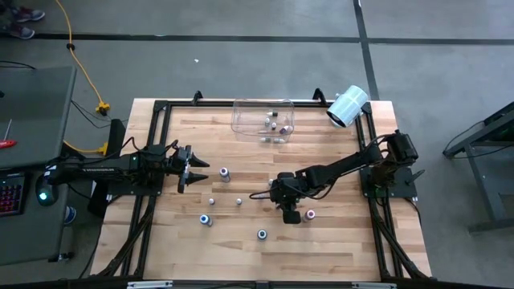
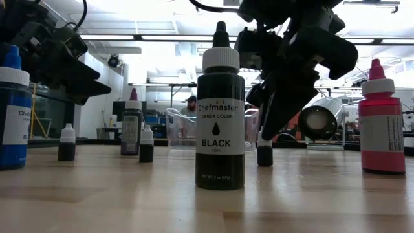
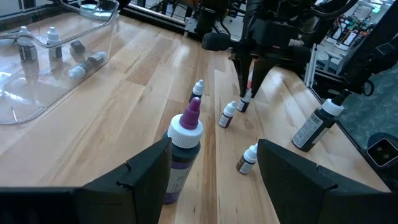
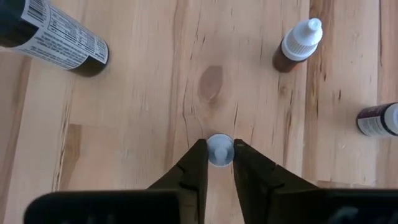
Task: Pick & Place food coloring
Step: Put the small blue food coloring into the transparent container
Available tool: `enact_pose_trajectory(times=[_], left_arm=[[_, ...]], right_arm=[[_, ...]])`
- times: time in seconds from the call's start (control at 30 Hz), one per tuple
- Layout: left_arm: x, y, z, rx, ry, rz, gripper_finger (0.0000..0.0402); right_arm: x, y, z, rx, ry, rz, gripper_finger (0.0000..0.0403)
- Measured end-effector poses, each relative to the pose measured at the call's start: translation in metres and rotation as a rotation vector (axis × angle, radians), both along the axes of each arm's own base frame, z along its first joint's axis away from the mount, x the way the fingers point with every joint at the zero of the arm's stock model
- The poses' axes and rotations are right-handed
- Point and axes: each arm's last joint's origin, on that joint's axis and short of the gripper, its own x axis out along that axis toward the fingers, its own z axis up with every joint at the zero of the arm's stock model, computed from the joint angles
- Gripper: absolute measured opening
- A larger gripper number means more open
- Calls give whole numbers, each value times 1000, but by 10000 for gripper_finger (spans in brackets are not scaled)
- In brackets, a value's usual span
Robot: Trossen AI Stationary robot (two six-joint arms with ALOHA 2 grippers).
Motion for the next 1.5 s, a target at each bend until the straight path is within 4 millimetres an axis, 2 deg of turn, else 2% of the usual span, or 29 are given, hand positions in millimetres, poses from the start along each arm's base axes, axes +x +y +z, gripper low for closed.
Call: enact_pose_trajectory(times=[0.23, 0.4, 0.6, 0.9, 1.03, 1.17, 1.33, 1.5], left_arm=[[0, 0, 0, 0, 0, 0, 234], [0, 0, 0, 0, 0, 0, 234], [0, 0, 0, 0, 0, 0, 234], [0, 0, 0, 0, 0, 0, 234], [0, 0, 0, 0, 0, 0, 234], [0, 0, 0, 0, 0, 0, 234], [0, 0, 0, 0, 0, 0, 234], [0, 0, 0, 0, 0, 0, 234]], right_arm=[[0, 0, 1, -1, 7, -1, 56], [9, -4, 20, -5, 20, -13, 45], [22, -15, 61, -88, 35, -33, 49], [35, -39, 145, -185, -37, -87, 45], [38, -58, 174, -233, -107, -147, 45], [39, -85, 187, -265, -141, -238, 43], [35, -124, 188, -275, -131, -379, 47], [31, -169, 177, -257, -128, -541, 44]])
